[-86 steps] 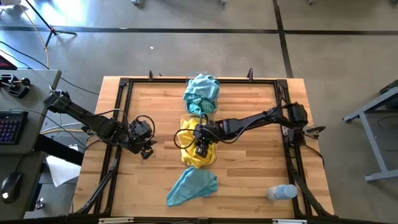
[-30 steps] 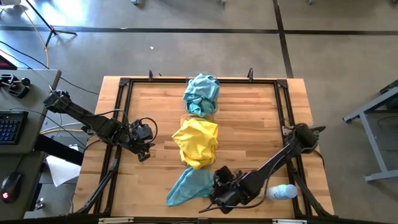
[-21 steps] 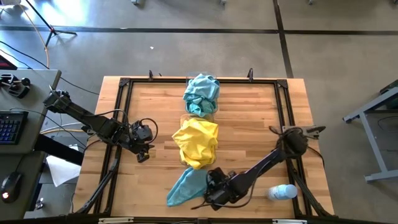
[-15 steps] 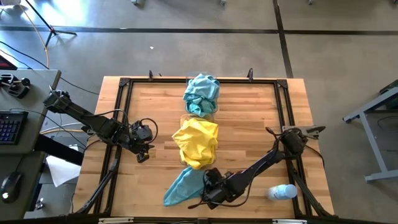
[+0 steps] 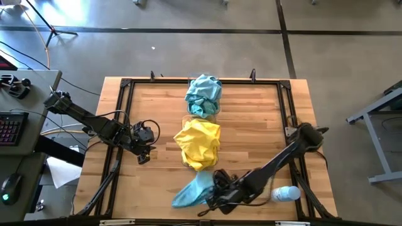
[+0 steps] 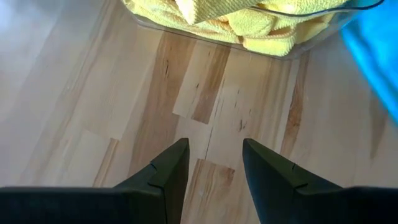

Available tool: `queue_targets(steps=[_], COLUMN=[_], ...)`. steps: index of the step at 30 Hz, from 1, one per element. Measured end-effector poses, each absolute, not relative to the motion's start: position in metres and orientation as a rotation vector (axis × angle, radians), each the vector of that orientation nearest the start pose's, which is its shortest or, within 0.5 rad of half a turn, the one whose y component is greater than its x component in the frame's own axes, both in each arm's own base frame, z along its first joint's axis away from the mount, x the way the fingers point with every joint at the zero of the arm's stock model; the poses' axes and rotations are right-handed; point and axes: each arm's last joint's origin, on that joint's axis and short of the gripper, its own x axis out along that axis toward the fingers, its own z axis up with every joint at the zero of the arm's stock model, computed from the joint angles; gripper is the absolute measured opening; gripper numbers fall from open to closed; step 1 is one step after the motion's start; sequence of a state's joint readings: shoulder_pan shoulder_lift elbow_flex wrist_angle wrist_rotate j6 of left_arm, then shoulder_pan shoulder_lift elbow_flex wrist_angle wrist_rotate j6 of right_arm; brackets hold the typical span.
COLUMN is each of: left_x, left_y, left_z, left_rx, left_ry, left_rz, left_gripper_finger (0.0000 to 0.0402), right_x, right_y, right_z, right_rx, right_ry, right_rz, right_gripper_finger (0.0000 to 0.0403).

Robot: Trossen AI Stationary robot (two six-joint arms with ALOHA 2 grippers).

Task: Sort microfiber towel by color & place in baskets
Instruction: Put the blue towel into the top transparent bin

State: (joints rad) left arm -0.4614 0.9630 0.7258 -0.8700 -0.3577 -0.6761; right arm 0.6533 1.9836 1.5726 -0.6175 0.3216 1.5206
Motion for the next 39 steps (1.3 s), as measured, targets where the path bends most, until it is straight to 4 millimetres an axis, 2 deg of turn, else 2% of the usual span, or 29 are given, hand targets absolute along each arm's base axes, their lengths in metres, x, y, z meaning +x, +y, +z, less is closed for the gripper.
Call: queue_targets(steps=[6, 10, 14, 20, 26, 33, 36, 39], left_x=[0.152, 0.153, 0.154, 0.157, 0.159, 0.162, 0.163, 0.164], left_y=[-0.063, -0.061, -0.057, -0.048, -0.040, -0.028, -0.020, -0.011], left_z=[0.236, 0.236, 0.237, 0.237, 0.237, 0.236, 0.236, 0.237], left_rx=[-0.147, -0.119, -0.105, -0.121, -0.139, -0.170, -0.172, -0.188], left_ry=[0.976, 0.972, 0.972, 0.969, 0.969, 0.969, 0.972, 0.972], left_rz=[0.248, 0.257, 0.264, 0.310, 0.354, 0.421, 0.454, 0.499], left_gripper_finger=[0.0140, 0.0140, 0.0140, 0.0140, 0.0140, 0.0140, 0.0140, 0.0140], right_x=[0.309, 0.298, 0.296, 0.298, 0.296, 0.298, 0.297, 0.293], right_y=[0.247, 0.228, 0.197, 0.130, 0.055, -0.024, -0.050, -0.066], right_z=[0.283, 0.318, 0.347, 0.385, 0.409, 0.418, 0.418, 0.416], right_rx=[0.838, 0.737, 0.631, 0.446, 0.304, 0.249, 0.290, 0.312], right_ry=[0.631, 0.482, 0.419, 0.378, 0.375, 0.401, 0.389, 0.402], right_rz=[-0.404, -0.412, -0.412, -0.442, -0.501, -0.475, -0.478, -0.520], right_gripper_finger=[0.0003, 0.0004, 0.0002, 0.0001, 0.0001, 0.0001, 0.0001, 0.0000])
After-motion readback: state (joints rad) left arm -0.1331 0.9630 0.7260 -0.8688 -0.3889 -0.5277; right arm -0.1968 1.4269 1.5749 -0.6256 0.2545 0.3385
